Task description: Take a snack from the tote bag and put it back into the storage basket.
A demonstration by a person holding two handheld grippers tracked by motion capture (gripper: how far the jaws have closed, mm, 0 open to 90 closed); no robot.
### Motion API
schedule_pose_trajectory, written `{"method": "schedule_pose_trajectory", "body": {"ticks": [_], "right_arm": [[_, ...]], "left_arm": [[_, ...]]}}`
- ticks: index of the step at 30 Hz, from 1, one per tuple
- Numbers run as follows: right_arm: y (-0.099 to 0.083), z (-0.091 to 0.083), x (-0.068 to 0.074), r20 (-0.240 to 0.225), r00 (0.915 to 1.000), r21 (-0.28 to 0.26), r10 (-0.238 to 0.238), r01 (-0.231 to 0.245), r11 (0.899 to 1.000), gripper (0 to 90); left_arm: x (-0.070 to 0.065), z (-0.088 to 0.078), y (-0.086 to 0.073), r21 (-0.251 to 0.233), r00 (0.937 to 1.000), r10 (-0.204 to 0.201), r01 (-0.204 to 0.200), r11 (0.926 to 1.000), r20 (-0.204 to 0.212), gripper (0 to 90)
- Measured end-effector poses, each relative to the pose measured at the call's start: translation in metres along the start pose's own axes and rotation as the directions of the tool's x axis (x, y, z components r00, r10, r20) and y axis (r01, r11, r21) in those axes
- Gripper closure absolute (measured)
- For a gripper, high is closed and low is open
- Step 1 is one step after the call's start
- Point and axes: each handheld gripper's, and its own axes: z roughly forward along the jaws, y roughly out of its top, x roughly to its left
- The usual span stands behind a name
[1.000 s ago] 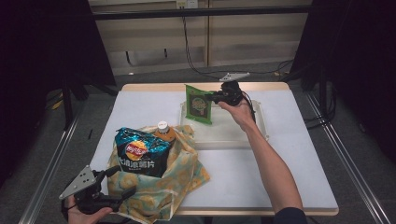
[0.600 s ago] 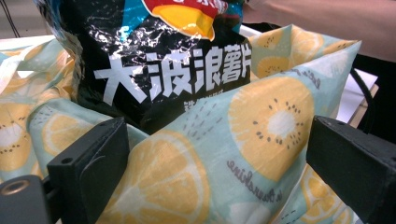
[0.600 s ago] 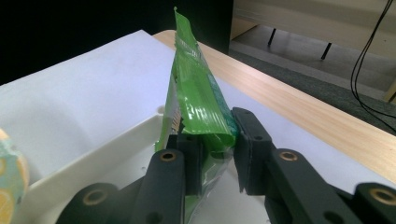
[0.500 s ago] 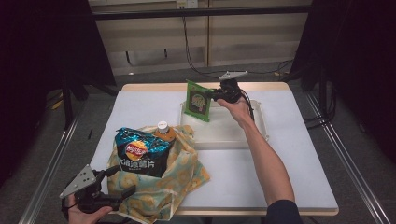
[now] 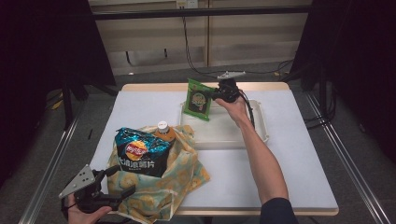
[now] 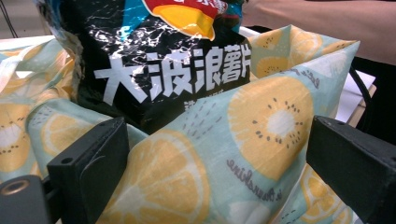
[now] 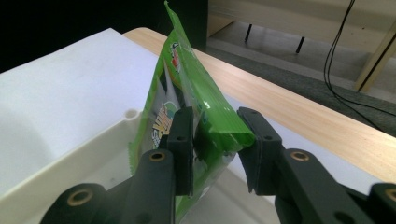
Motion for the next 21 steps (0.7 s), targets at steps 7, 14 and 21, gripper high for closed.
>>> {"method": "schedule_pose_trajectory", "body": {"ticks": [7, 14, 21], "right_arm": [[-0.0035, 0.0091, -0.0008, 0.035, 0.9994, 0.024, 0.006, -0.007, 1.000, 51.3], [-0.0080, 0.0114, -0.0044, 0.041, 0.9987, 0.037, 0.029, -0.031, 0.999, 36.6], [-0.0043, 0.0024, -0.0085, 0.056, 0.9978, 0.015, 0.035, -0.036, 0.999, 19.0]], "left_arm": [[-0.0004, 0.0006, -0.0001, -0.002, 1.0000, 0.000, 0.000, 1.0000, 0.008, 6.2], [0.0018, -0.0002, -0.0008, -0.007, 0.9998, -0.014, 0.014, 0.9999, 0.011, 6.2], [0.0016, -0.0004, -0.0007, -0.003, 0.9999, -0.008, 0.008, 1.0000, 0.010, 6.2]]}}
